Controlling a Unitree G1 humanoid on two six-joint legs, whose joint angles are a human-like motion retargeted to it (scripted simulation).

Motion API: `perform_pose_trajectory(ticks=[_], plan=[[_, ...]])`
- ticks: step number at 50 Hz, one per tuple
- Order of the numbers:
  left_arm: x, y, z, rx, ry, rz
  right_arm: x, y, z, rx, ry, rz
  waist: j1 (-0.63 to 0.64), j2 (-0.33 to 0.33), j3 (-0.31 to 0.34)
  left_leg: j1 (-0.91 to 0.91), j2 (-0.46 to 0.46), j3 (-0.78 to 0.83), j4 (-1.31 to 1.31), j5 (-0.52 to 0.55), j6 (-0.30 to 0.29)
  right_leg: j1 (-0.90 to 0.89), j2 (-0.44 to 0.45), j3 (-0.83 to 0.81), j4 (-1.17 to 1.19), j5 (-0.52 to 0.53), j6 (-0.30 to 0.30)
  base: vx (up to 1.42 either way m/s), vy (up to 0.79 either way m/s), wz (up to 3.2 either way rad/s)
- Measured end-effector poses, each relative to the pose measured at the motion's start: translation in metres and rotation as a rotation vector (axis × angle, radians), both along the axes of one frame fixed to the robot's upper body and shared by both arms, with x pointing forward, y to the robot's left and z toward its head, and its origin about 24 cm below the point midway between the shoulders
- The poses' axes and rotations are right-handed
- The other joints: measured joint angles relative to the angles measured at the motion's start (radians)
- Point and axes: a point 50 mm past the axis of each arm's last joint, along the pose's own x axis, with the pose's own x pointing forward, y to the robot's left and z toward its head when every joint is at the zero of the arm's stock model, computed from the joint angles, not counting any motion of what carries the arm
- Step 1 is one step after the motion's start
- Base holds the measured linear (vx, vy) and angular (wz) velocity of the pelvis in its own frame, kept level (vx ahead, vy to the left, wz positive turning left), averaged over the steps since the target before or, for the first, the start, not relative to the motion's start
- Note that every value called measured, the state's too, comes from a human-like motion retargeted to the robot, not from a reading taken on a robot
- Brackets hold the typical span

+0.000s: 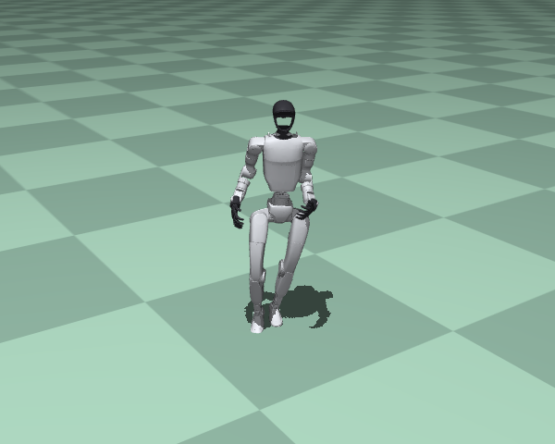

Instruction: Walk run

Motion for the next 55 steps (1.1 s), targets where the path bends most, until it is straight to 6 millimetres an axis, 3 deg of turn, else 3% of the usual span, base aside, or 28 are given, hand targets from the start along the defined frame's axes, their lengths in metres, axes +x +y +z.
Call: perform_pose_trajectory(ticks=[2,5,7,8,10,12,13,15,18,20,25,27,28,30,32,33,35,37,40,44,47,48,50,52,53,55], plan=[[-0.003,-0.003,0.001,-0.065,0.001,-0.014,-0.006,-0.006,0.002,0.003,-0.001,-0.048,-0.076,0.014,-0.007,0.075,-0.03,-0.041,-0.044,0.119,0.0,-0.038,-0.058,-0.033,-0.182,-0.054,0.02,1.18,-0.28,2.08],[-0.008,-0.002,0.001,-0.122,0.007,-0.04,-0.001,-0.008,0.008,-0.022,-0.034,-0.081,-0.14,0.013,-0.01,0.184,-0.033,-0.039,-0.083,0.303,-0.019,-0.066,-0.045,0.095,-0.425,-0.176,0.047,1.27,-0.58,1.14],[-0.011,0.005,0.001,-0.111,0.005,-0.048,0.015,-0.005,0.015,-0.055,-0.087,-0.102,-0.123,-0.004,-0.013,0.231,-0.028,-0.01,-0.056,0.416,-0.051,-0.061,-0.045,0.122,-0.468,-0.146,0.059,0.89,-0.49,0.03],[-0.013,0.008,0.001,-0.095,0.004,-0.05,0.024,-0.004,0.019,-0.074,-0.12,-0.11,-0.119,-0.02,-0.014,0.245,-0.04,-0.009,-0.015,0.479,-0.072,-0.053,-0.029,0.151,-0.449,-0.087,0.037,1.2,-0.71,0.01],[-0.022,0.017,0.0,-0.049,0.011,-0.052,0.042,0.005,0.027,-0.101,-0.18,-0.113,-0.115,-0.035,-0.019,0.224,-0.038,0.027,0.147,0.632,-0.112,-0.023,-0.031,0.154,-0.359,-0.139,-0.021,1.51,-0.91,-0.07],[-0.039,0.023,-0.009,-0.002,0.055,-0.067,0.059,0.013,0.033,-0.093,-0.235,-0.123,-0.063,0.012,-0.013,0.099,0.058,0.113,0.516,0.674,-0.084,0.035,0.129,0.327,-0.262,-0.258,-0.047,1.48,-0.78,-0.53],[-0.043,0.019,-0.014,0.003,0.079,-0.086,0.072,0.011,0.038,-0.083,-0.28,-0.148,-0.031,0.034,-0.012,0.022,0.1,0.114,0.67,0.674,-0.072,0.053,0.092,0.189,-0.234,-0.284,-0.057,1.26,-0.55,-0.1],[-0.05,0.007,-0.023,-0.022,0.133,-0.078,0.095,0.007,0.05,-0.057,-0.364,-0.148,-0.029,-0.011,-0.049,-0.093,0.03,0.135,0.723,0.624,-0.028,0.1,-0.003,0.138,-0.275,-0.307,-0.05,1.17,-0.4,0.41],[-0.074,0.004,-0.036,-0.023,0.228,-0.027,0.126,0.02,0.069,0.024,-0.479,-0.057,0.0,-0.06,-0.063,-0.248,-0.033,0.196,0.701,0.332,-0.012,0.198,-0.006,0.157,-0.328,-0.338,-0.063,1.27,-0.36,0.03],[-0.087,0.007,-0.041,-0.007,0.269,-0.013,0.142,0.027,0.086,0.04,-0.565,0.001,0.039,-0.092,-0.052,-0.333,-0.06,0.224,0.588,0.198,-0.036,0.275,0.002,0.139,-0.395,-0.274,-0.06,1.23,-0.45,-0.18],[-0.094,0.022,-0.045,0.041,0.301,-0.021,0.16,0.033,0.119,-0.039,-0.672,0.181,0.184,-0.103,0.013,-0.372,-0.047,0.288,0.012,0.1,-0.108,0.475,0.12,0.144,-0.513,0.06,-0.005,1.16,-0.47,-0.38],[-0.085,0.022,-0.042,0.045,0.276,-0.03,0.158,0.031,0.119,-0.105,-0.638,0.232,0.24,-0.095,0.039,-0.347,-0.074,0.273,-0.158,0.12,-0.147,0.55,0.145,0.1,-0.518,0.209,0.048,1.33,-0.45,-0.09],[-0.08,0.023,-0.04,0.051,0.256,-0.035,0.155,0.028,0.117,-0.136,-0.605,0.241,0.252,-0.095,0.048,-0.335,-0.074,0.288,-0.195,0.156,-0.122,0.578,0.153,0.109,-0.502,0.277,0.098,1.46,-0.75,0.17],[-0.071,0.026,-0.034,0.066,0.213,-0.026,0.149,0.023,0.109,-0.175,-0.532,0.248,0.255,-0.141,0.058,-0.326,-0.014,0.323,-0.154,0.18,0.0,0.588,0.159,0.128,-0.428,0.433,0.176,1.57,-1.28,0.59],[-0.068,0.028,-0.033,0.07,0.212,-0.025,0.135,0.02,0.09,-0.194,-0.44,0.216,0.158,-0.174,0.04,-0.295,-0.046,0.301,0.037,-0.003,0.0,0.523,0.15,0.044,-0.144,0.482,0.186,1.92,-0.96,2.16],[-0.067,0.027,-0.036,0.05,0.224,-0.034,0.124,0.018,0.079,-0.201,-0.394,0.189,0.117,-0.166,0.031,-0.31,-0.081,0.178,0.122,-0.05,0.0,0.477,0.153,0.032,0.006,0.482,0.175,1.78,-0.22,2.11],[-0.056,0.031,-0.038,0.008,0.231,-0.033,0.11,0.028,0.058,-0.15,-0.333,0.143,0.037,-0.071,0.0,-0.302,0.009,0.103,0.206,-0.119,0.0,0.371,0.246,0.102,0.081,0.482,0.153,1.46,0.0,0.84],[-0.041,0.023,-0.036,-0.005,0.206,-0.047,0.094,0.031,0.041,-0.065,-0.279,0.11,0.067,-0.002,-0.016,-0.241,0.062,0.099,0.209,-0.175,0.0,0.265,0.186,0.07,0.173,0.344,0.015,1.1,0.01,-0.39],[-0.029,0.018,-0.029,0.033,0.153,-0.051,0.058,0.025,0.019,0.098,-0.179,0.035,0.098,-0.01,-0.025,-0.103,0.019,0.076,0.083,-0.125,0.0,0.113,0.105,0.102,0.145,0.14,-0.115,1.21,-0.12,0.49],[-0.022,0.013,-0.02,0.017,0.099,-0.075,0.028,0.018,0.012,0.215,-0.183,-0.145,-0.023,0.021,-0.029,0.051,-0.024,-0.016,-0.014,0.08,0.0,0.011,-0.002,0.047,-0.175,-0.005,-0.05,1.39,-0.12,2.34],[-0.023,0.012,-0.017,-0.012,0.089,-0.074,0.021,0.017,0.015,0.233,-0.227,-0.227,-0.109,0.021,-0.018,0.175,-0.042,-0.033,-0.034,0.252,0.0,-0.005,0.015,0.2,-0.437,-0.137,-0.017,1.23,-0.2,2.01],[-0.022,0.011,-0.015,-0.019,0.085,-0.08,0.023,0.017,0.017,0.231,-0.249,-0.241,-0.124,0.022,-0.008,0.212,-0.04,-0.032,-0.024,0.308,0.0,-0.001,0.006,0.248,-0.491,-0.168,0.03,1.19,-0.29,1.62],[-0.016,0.009,-0.01,-0.031,0.068,-0.093,0.035,0.018,0.026,0.215,-0.302,-0.237,-0.145,-0.009,0.013,0.265,-0.068,-0.031,0.046,0.429,-0.017,0.017,-0.019,0.311,-0.523,-0.071,0.084,1.12,-0.35,1.51],[-0.012,0.011,-0.004,-0.027,0.042,-0.116,0.05,0.025,0.035,0.21,-0.352,-0.195,-0.155,-0.033,0.023,0.233,-0.066,0.022,0.237,0.568,-0.06,0.051,-0.014,0.304,-0.434,-0.078,0.043,1.38,-0.66,1.03],[-0.015,0.017,-0.002,-0.015,0.033,-0.127,0.058,0.032,0.038,0.221,-0.369,-0.165,-0.141,-0.035,0.024,0.192,-0.04,0.105,0.361,0.623,-0.05,0.072,0.02,0.324,-0.347,-0.149,0.022,1.44,-0.8,0.65],[-0.022,0.015,-0.002,0.01,0.02,-0.21,0.073,0.035,0.044,0.256,-0.424,-0.184,-0.103,-0.031,0.009,0.043,0.024,0.154,0.647,0.626,-0.007,0.095,-0.023,0.255,-0.278,-0.22,0.06,1.18,-0.6,1.07]])
